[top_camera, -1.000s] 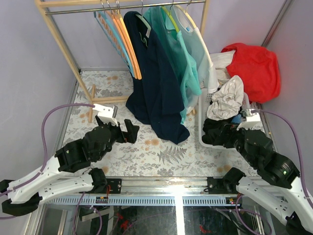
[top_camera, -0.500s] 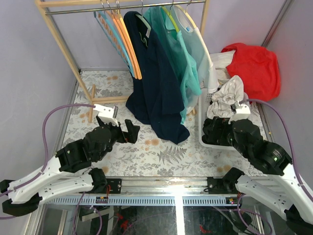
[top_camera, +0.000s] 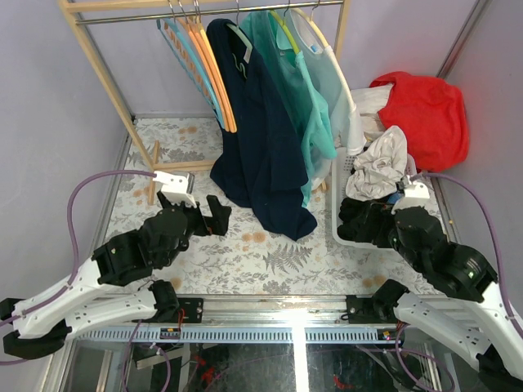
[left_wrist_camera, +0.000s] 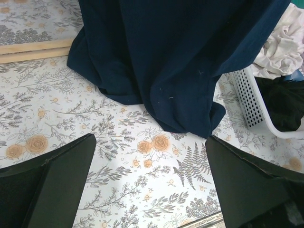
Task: Place the t-shirt on the hanger
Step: Reset both arms
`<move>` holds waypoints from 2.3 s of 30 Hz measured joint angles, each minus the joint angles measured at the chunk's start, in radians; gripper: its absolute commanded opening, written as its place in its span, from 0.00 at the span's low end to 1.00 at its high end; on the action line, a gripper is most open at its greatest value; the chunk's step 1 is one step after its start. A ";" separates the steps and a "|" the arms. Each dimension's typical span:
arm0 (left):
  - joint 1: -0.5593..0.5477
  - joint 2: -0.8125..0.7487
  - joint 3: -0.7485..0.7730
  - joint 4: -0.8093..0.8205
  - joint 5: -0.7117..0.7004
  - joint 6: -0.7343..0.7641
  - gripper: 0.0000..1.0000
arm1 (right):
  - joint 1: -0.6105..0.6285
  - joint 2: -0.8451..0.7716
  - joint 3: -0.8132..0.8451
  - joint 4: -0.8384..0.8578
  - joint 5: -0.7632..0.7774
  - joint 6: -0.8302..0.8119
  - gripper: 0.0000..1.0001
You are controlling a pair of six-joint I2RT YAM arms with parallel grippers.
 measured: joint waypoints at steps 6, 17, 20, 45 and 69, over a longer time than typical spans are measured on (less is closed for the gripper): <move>0.000 0.008 0.051 -0.045 -0.012 -0.012 1.00 | 0.000 -0.090 -0.015 0.003 0.003 -0.011 1.00; 0.000 0.003 0.101 -0.064 0.034 -0.012 1.00 | 0.000 -0.102 -0.026 0.008 0.012 -0.023 0.99; 0.000 0.003 0.101 -0.064 0.048 -0.012 1.00 | 0.000 -0.117 -0.027 0.007 0.019 -0.023 0.99; 0.000 -0.062 0.005 -0.026 0.165 0.042 1.00 | 0.000 -0.177 -0.048 0.018 0.074 -0.018 0.99; 0.000 -0.075 -0.034 -0.010 0.115 0.013 1.00 | 0.000 -0.187 -0.093 0.058 0.045 -0.031 0.99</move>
